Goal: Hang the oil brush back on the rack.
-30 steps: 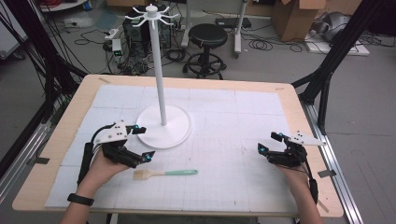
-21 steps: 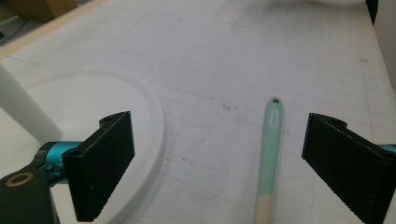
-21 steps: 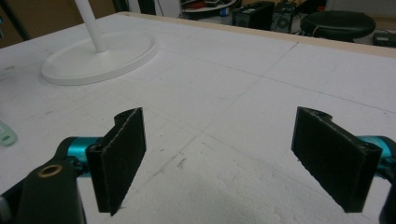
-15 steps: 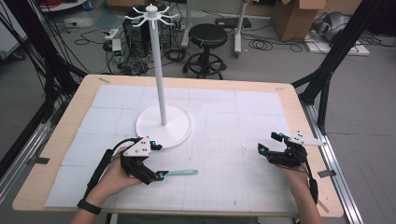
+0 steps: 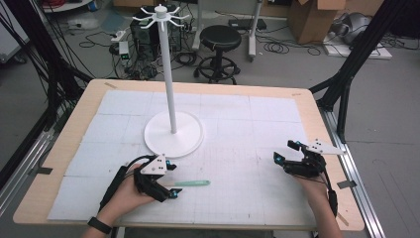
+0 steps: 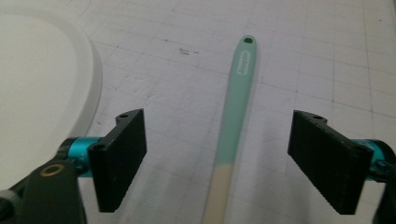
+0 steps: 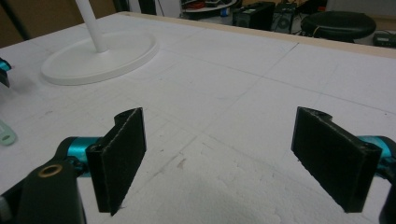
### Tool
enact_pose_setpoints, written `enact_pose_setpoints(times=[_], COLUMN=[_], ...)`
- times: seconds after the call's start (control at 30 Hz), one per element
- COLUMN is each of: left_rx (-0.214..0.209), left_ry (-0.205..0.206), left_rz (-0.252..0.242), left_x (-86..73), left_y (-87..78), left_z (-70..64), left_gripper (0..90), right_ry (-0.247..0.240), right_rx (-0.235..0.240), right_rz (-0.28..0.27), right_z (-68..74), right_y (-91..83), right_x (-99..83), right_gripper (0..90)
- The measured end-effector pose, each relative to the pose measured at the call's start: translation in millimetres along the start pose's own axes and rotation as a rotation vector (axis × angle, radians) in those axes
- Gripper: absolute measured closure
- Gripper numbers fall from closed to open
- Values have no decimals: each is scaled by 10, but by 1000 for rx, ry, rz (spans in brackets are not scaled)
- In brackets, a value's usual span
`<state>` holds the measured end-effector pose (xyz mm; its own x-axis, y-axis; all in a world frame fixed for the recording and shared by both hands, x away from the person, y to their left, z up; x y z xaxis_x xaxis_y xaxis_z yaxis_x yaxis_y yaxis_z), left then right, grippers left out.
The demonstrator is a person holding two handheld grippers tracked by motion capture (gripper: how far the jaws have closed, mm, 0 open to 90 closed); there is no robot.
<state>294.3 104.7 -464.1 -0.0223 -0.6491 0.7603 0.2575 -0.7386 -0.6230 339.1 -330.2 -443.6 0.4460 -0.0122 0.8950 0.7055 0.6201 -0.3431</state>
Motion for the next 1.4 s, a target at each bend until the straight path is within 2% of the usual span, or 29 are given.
enact_pose_setpoints(times=[0.07, 0.1, 0.13, 0.23, 0.27, 0.33, 0.5, 0.67, 1.0, 1.27, 1.4], left_rx=[-2, -8, -16, -33, -33, -40, -48, -57, -67, -62, -66], left_ry=[7, 13, 17, 15, 15, 16, 19, 20, 14, 30, 23], left_rz=[1, 4, 3, -4, -4, 4, 31, 35, 42, 46, 44], left_x=[0, -2, -2, -3, -4, -16, -39, -44, -46, -41, -42], left_y=[5, 5, 5, 3, 2, 1, 20, 27, 28, 25, 18], left_z=[-9, -12, -16, -15, -15, -13, -14, -17, -10, -20, -10], left_gripper=[244, 306, 306, 426, 426, 508, 601, 693, 792, 804, 811], right_ry=[0, -4, -4, 1, 2, 2, -3, -2, -2, -7, -7], right_rx=[2, 2, 2, 4, 7, 7, 9, 12, 12, 12, 15], right_rz=[0, -3, -3, -1, 0, -1, -2, 2, 3, 0, 2], right_z=[0, 0, 0, 2, 3, 5, 4, 7, 6, 7, 10], right_y=[0, 0, 0, 0, -1, 0, 2, 1, 1, -5, 1], right_x=[1, 4, 4, 3, 3, 3, 4, 4, 4, 8, 7], right_gripper=[175, 178, 178, 179, 179, 180, 181, 183, 184, 183, 183])
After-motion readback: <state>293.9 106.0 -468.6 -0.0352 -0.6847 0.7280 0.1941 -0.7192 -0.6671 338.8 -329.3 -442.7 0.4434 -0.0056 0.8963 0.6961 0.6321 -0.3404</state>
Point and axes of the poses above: each handheld gripper's, and its own axes: y roughly forward along the jaws, x roughly out of its top, z roughly to its left, the point moved 4 cm from there along y, roughly forward along the jaws, and after that the axes turned 11 degrees about y, right-handed, at the moved point
